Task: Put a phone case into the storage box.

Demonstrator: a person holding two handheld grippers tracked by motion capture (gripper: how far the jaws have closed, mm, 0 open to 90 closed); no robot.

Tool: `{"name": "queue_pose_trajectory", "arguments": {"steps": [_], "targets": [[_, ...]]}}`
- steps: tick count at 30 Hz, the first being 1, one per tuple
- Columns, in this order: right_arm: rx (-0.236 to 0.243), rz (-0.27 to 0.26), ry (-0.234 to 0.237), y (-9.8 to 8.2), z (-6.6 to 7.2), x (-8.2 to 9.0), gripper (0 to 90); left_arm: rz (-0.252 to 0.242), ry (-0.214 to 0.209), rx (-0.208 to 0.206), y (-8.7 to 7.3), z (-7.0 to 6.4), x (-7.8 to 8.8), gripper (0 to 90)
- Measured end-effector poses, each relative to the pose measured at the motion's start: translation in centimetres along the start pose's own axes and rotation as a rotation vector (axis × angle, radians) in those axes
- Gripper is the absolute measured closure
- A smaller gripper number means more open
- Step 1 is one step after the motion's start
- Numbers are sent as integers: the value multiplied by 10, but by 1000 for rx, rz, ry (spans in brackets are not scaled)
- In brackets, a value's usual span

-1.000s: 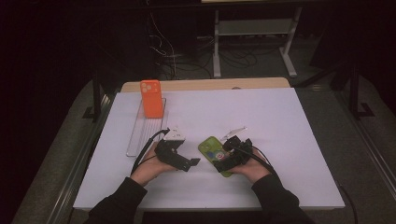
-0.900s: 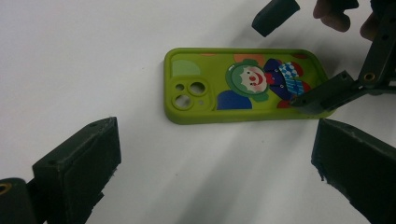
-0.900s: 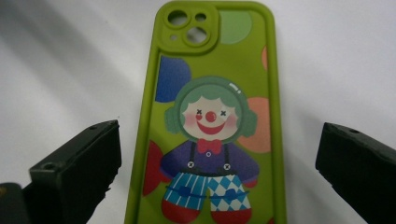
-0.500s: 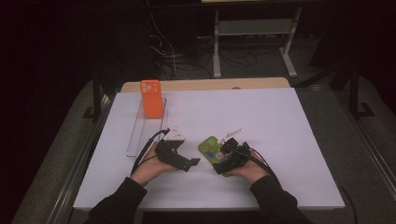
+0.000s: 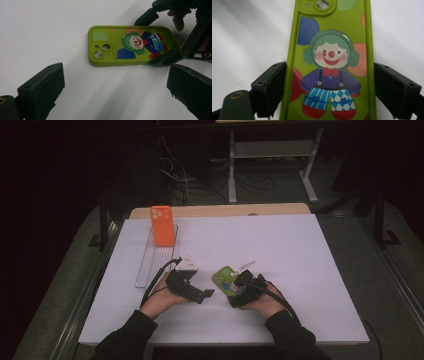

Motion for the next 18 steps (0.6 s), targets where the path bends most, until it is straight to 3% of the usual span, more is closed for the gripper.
{"name": "queue_pose_trajectory", "arguments": {"steps": [5,7,11,13,16,18], "targets": [[-10,6,2,1,0,1,151,-2,1,8,1,-1,-1,10],[7,7,10,2,-2,1,151,16,-6,-11,1,1,0,9],[-6,8,35,6,-9,8,151,25,-19,-22,4,2,1,10],[16,6,49,10,-14,14,151,20,-28,-23,7,2,0,10],[66,19,64,12,-22,20,151,35,-43,-66,14,6,0,10],[95,30,65,12,-28,22,151,24,-56,-69,18,7,1,10]]}}
Point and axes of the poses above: each handheld gripper's, and its own axes: x roughly backward along the jaws, y roughly out of its top, z roughly to its left, the point moved 1 cm from there along -x, roughly forward along the jaws, and after that the axes turned 14 degrees about -x, right-handed, at the moved point
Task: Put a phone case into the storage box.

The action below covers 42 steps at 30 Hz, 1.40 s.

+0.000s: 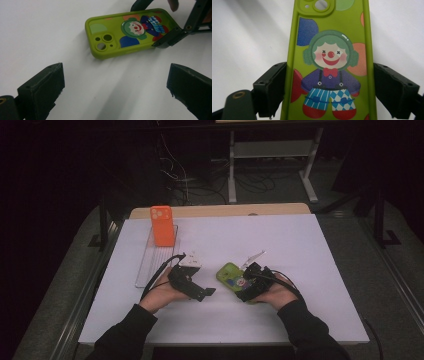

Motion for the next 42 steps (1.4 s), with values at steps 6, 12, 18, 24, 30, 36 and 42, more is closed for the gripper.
{"name": "queue_pose_trajectory", "arguments": {"steps": [6,12,18,24,30,36,42], "targets": [[89,45,74,-1,-11,7,151,-25,-69,-67,15,1,-3,9],[195,40,142,1,-13,17,150,-69,-143,-142,29,3,-2,10],[281,41,189,9,-12,28,150,-80,-198,-221,42,5,2,10],[352,43,224,16,-11,34,150,-54,-233,-264,48,9,1,10],[399,46,260,23,-9,36,150,-30,-268,-305,54,10,0,9],[444,48,283,28,-4,42,150,-8,-291,-355,60,8,-2,10],[473,45,295,34,-2,48,150,1,-320,-371,61,6,-6,10]]}}
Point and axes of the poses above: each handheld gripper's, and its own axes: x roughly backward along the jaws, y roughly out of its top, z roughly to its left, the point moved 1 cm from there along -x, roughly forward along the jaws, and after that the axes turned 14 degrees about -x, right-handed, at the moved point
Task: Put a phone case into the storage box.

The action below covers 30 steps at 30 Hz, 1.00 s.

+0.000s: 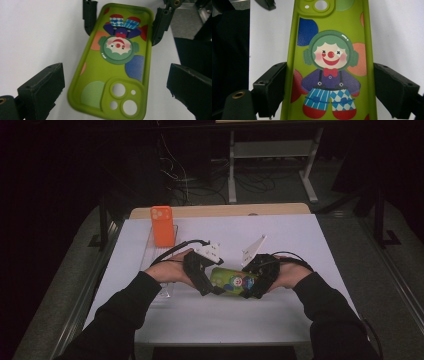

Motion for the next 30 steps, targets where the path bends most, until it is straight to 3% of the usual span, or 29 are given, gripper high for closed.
{"name": "queue_pose_trajectory", "arguments": {"steps": [10,22,25,30], "targets": [[37,6,24,8,7,0,150,30,-56,1,-1,-3,-15,10],[48,5,26,11,8,5,150,39,-77,9,-3,-3,-16,15],[52,9,28,12,9,5,149,44,-71,4,-3,-3,-16,70],[54,9,31,13,10,6,150,49,-77,7,-3,-3,-15,84]]}}
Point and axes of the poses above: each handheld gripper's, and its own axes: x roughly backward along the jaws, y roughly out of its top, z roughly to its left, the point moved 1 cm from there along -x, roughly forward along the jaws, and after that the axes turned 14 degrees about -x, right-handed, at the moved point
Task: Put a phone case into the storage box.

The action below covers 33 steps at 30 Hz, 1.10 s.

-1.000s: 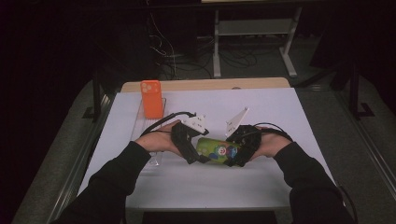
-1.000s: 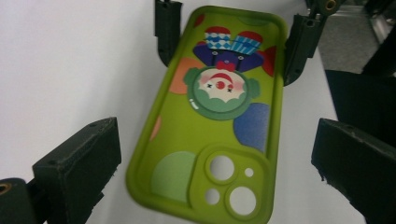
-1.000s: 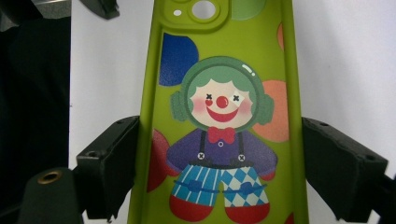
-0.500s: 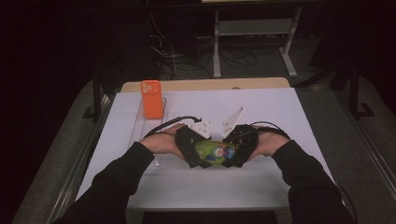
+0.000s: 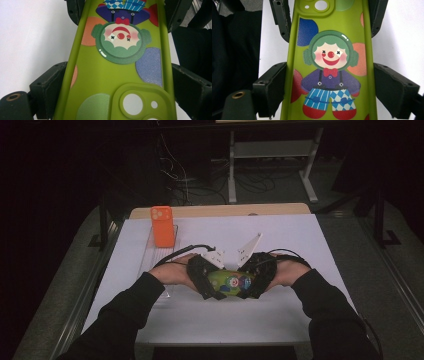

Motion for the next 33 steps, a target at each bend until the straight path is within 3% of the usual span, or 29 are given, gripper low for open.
{"name": "queue_pose_trajectory", "arguments": {"steps": [19,24,26,30,33], "targets": [[9,10,27,2,1,-1,145,18,-31,-11,-1,-1,1,140],[10,18,29,1,1,-5,138,14,-18,0,-1,-5,1,145],[-5,12,38,2,1,-6,96,19,-3,-4,-2,-5,2,146],[-35,-26,41,1,-2,-3,31,17,28,26,-7,-6,3,148],[-65,-57,8,-3,-5,3,17,10,58,56,-11,-7,3,149]]}}
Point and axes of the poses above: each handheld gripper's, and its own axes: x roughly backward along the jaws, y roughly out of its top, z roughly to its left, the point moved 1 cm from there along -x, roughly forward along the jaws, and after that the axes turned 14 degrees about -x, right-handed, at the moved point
